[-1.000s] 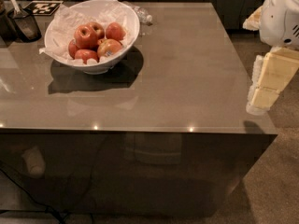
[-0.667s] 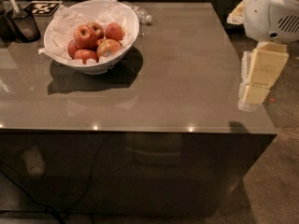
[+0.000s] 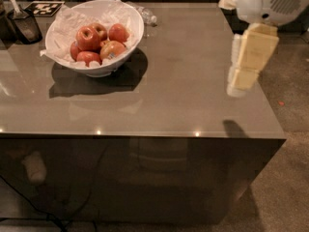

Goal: Pick apple from white bowl

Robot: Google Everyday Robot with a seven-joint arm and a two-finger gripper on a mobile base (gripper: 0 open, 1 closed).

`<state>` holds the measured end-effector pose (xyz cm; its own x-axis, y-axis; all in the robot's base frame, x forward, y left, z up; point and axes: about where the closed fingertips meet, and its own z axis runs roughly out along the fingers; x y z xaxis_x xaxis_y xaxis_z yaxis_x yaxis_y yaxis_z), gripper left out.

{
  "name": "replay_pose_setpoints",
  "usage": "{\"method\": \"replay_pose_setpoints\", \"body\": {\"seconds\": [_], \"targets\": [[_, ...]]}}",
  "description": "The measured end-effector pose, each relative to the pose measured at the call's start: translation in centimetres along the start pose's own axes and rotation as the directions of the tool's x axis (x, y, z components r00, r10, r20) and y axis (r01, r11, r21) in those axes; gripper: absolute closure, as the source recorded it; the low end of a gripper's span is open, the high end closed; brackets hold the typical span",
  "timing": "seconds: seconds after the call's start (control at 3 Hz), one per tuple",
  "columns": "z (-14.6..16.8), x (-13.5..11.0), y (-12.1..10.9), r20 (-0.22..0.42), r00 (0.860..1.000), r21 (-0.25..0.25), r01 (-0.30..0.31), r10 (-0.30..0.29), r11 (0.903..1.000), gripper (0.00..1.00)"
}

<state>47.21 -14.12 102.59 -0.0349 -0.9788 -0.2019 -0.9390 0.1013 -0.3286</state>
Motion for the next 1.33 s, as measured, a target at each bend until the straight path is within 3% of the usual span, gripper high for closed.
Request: {"method": "replay_pose_setpoints", "body": {"seconds": [0.33,1.0,1.33], "targets": [[-0.6,-4.3,-3.4,0.062,0.997,0.008,0.034,-0.035,0.9994,0.0],[-2.0,-6.0,-4.4,0.099,0.994,0.061,0.05,-0.056,0.9969,0.0],[-1.4,-8.2,-6.4,0.12,0.99,0.08,0.067,-0.076,0.9946,0.0]]}}
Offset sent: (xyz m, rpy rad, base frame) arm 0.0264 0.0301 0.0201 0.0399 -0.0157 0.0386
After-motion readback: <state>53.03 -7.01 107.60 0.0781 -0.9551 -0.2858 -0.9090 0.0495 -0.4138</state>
